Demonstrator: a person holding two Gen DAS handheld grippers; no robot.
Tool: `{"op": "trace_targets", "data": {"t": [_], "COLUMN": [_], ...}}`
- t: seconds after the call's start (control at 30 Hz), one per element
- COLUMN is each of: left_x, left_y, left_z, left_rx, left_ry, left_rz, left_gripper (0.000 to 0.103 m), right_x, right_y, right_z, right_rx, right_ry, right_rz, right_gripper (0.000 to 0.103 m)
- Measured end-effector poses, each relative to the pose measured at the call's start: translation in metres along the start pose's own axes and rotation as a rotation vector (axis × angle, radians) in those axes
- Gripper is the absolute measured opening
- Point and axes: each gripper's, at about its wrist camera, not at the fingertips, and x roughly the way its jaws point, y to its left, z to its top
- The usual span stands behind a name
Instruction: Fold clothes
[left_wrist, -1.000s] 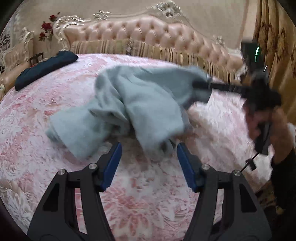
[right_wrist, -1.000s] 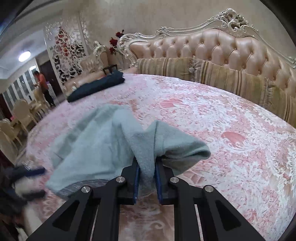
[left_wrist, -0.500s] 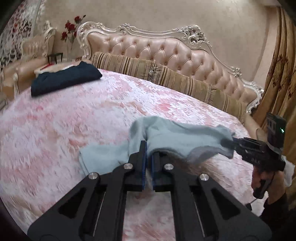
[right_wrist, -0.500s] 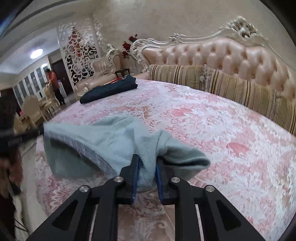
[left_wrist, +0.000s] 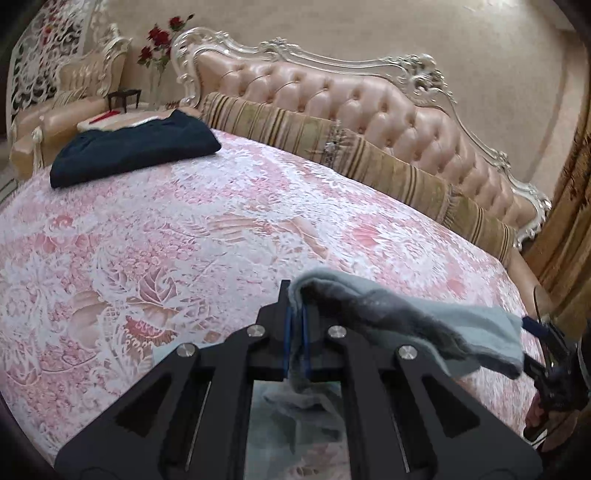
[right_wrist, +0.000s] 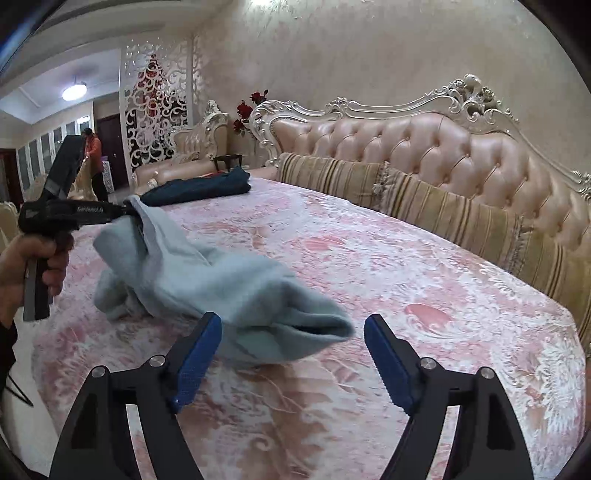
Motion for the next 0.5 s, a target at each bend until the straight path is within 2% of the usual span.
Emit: {"op": "trace_targets", "data": {"t": [0.17,0.27,0.33,0.4,0.43,0.47,0.5], "left_x": [0.009,0.012,0.013,0.016,0.017,0.017,0.017], "left_y": [0.004,0.007,0.009,0.010,0.011,0.013,0.015], "left_z": [0.000,0.001,0.001,0.000,-0.001,-0.001,-0.002], "left_rx": [-0.012,-0.020,-0.023,-0.025,-0.026,-0.031,-0.038], "left_ry": [0.002,-0.001,-0.001,0.002,0.002,0.001,-0.002], "left_rz": [-0.011,-0.015,-0.018,-0.022,-0.025,-0.028,-0.030], "left_gripper": [0.005,0.005,0.005,0.005,0.005,0.005,0.006], "right_x": [0.007,0.025,0.037,0.043,0.045,0.047,0.047], "right_y": [0.028,0.048,0.061,0.071,0.076,0.081,0.084], "right_z": [0.003,0.011,0.015,0.019,0.021,0.023,0.026], "right_rx": [-0.155,-0.270,-0.322,-0.328,-0.319,-0.310,-0.298], "right_ry": [-0.034,-0.027,-0.019,-0.008,-0.008,-0.007,-0.010], "right_rz": [-0.003,-0.013,0.006,0.086,0.133,0.179,0.208], "right_gripper": [0.081,0.081,0.080,0.079,0.073,0.044,0.029]}}
